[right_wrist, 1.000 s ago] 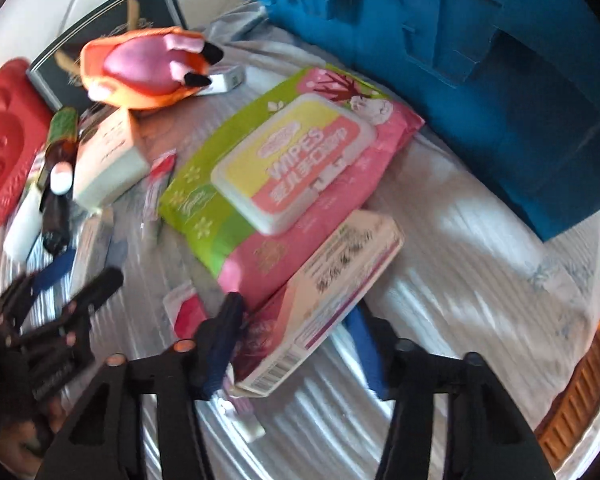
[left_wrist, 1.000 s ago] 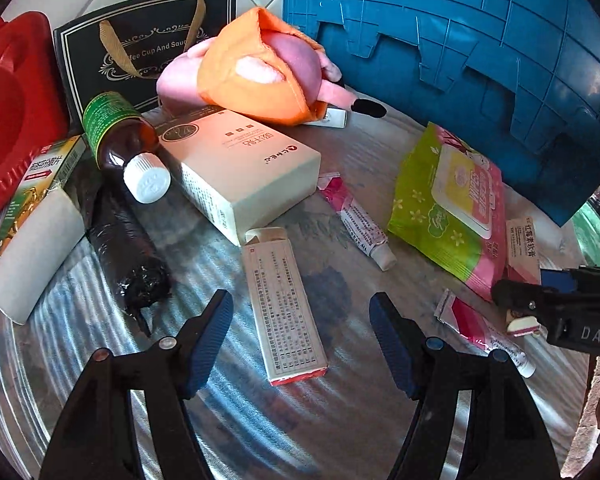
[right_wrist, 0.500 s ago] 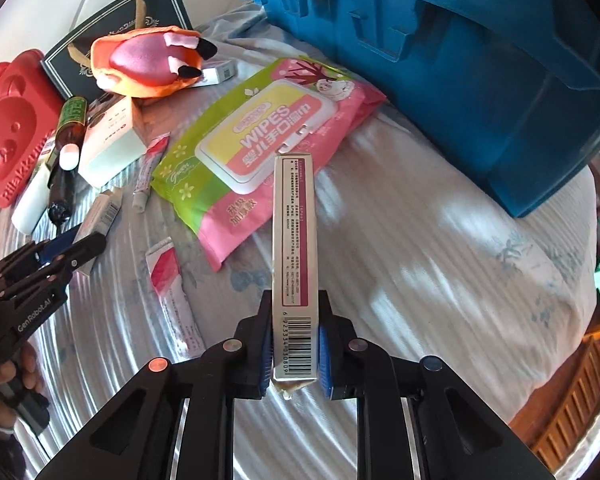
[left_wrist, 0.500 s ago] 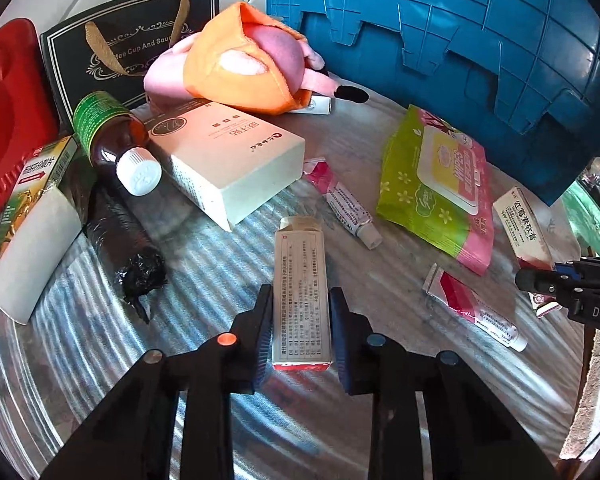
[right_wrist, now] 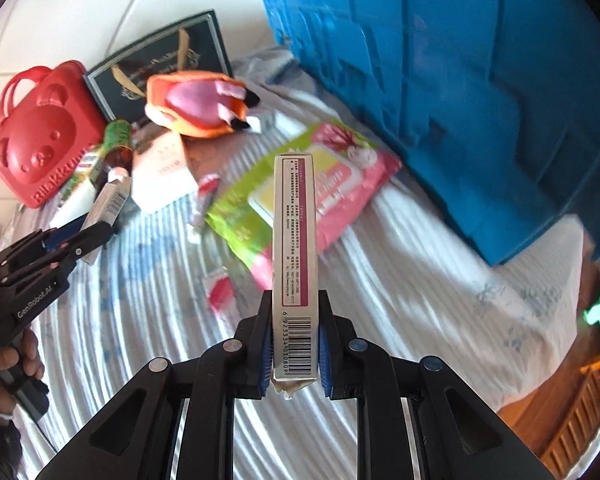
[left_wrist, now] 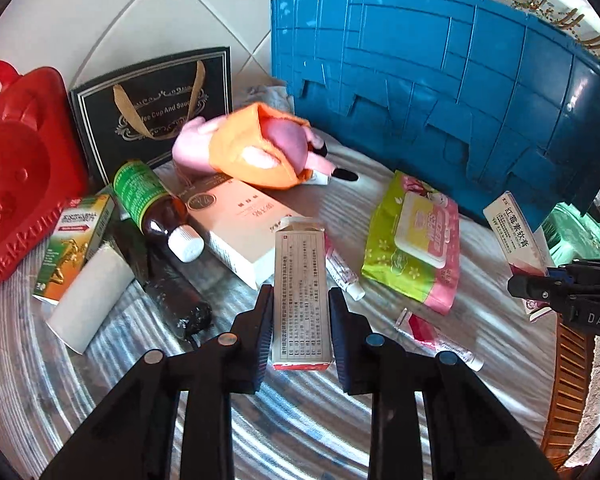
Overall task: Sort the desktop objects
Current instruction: 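Grasp the small white tube box with the left tool while the right tool grasps the pink-striped box, then lift both boxes over the blue bin and open both tools to release them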
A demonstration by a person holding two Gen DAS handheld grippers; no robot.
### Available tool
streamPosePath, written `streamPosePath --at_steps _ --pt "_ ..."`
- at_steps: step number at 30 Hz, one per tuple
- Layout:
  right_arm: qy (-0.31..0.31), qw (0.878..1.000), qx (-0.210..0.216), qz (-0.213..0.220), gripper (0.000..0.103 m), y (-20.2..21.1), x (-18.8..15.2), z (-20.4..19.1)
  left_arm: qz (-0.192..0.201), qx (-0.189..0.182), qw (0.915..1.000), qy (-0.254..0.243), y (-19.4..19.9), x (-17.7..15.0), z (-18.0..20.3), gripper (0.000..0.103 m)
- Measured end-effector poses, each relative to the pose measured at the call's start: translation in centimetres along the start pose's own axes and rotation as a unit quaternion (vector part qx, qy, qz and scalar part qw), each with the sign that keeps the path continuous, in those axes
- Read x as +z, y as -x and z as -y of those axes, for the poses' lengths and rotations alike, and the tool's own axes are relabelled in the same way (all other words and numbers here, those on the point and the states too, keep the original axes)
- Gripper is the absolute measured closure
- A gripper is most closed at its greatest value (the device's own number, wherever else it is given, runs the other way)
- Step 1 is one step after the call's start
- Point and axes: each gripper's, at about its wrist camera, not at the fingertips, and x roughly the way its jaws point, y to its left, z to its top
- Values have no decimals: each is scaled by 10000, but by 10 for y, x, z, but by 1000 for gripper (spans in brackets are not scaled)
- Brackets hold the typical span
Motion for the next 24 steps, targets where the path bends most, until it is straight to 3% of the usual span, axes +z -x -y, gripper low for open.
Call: streamPosePath --at_steps 7,13,19,24 --pt "277 9964 349 722 85 59 26 -19 656 97 9977 -150 62 41 18 77" --pt "466 9822 756 1656 85 138 50 -27 1319 10 9902 -453 113 91 58 77" --pt "375 9640 853 2492 85 210 78 10 1913 -156 9786 -747 142 149 112 77" --pt "240 9497 638 3057 85 250 112 61 2243 -324 9701 -866 138 210 164 77"
